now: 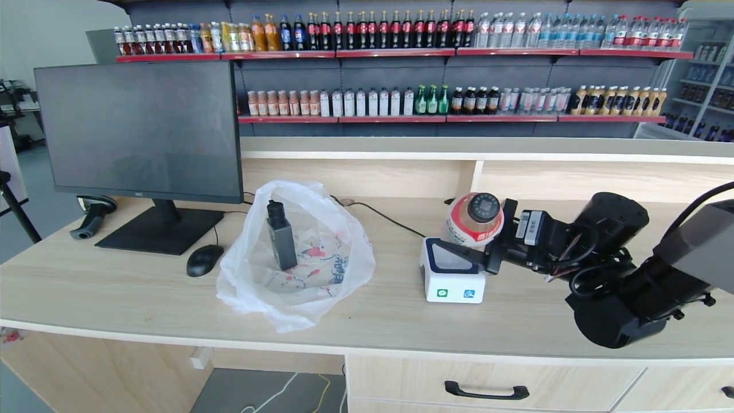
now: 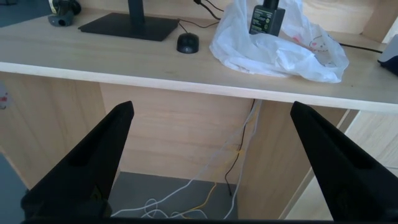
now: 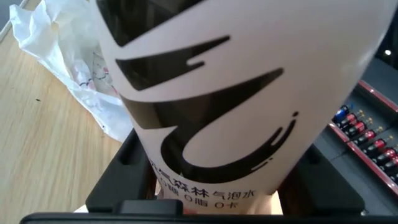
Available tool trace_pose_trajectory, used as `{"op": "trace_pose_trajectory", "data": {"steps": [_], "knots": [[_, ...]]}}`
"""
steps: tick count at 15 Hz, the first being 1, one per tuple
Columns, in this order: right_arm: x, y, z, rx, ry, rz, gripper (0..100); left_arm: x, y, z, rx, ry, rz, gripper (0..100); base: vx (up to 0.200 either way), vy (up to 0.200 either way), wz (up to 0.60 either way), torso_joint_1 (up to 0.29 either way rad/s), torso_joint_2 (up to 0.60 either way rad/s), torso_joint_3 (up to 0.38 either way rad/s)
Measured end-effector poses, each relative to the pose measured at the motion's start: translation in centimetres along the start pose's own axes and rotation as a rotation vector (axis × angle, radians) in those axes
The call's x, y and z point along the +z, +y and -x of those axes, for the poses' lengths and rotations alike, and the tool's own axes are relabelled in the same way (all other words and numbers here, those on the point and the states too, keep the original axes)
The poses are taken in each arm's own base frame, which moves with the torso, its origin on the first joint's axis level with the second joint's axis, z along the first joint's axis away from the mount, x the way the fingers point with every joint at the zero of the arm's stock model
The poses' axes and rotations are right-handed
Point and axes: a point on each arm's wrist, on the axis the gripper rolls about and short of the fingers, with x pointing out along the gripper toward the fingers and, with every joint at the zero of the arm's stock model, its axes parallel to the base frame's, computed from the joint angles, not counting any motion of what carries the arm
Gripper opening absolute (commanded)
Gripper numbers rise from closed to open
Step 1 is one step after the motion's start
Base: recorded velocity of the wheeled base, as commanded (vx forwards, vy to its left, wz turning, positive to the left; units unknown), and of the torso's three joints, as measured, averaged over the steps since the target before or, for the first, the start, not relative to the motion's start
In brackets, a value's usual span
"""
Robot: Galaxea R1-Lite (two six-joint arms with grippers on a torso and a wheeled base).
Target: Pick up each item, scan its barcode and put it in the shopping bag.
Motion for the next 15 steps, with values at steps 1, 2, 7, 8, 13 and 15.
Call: {"op": "trace_pose_trajectory", "data": {"steps": [1,2,7,8,13,15], "knots": [[-0.3,0.1,0.2,0.007,0.004,0.017,0,0.0,0.0,0.0,0.0,0.001,0.0,100,0.0,0.0,0.0,0.0,0.0,0.0],[-0.6,0.2,0.3,0.026,-0.005,0.039,0,0.0,0.0,0.0,0.0,0.001,0.0,100,0.0,0.0,0.0,0.0,0.0,0.0],[-1.2,-0.5,-0.3,0.022,-0.026,0.099,0,0.0,0.0,0.0,0.0,0.001,0.001,100,0.0,0.0,0.0,0.0,0.0,0.0],[-1.2,-0.6,-0.4,0.022,-0.03,0.103,0,0.0,0.0,0.0,0.0,0.001,0.001,100,0.0,0.0,0.0,0.0,0.0,0.0],[-1.7,-0.6,-0.7,0.022,-0.033,0.12,0,0.0,0.0,0.0,0.0,0.001,0.001,100,0.0,0.0,0.0,0.0,0.0,0.0],[-1.8,-0.5,-0.7,0.024,-0.031,0.118,0,0.0,0.0,0.0,0.0,0.001,-0.001,100,0.0,0.0,0.0,0.0,0.0,0.0]]}}
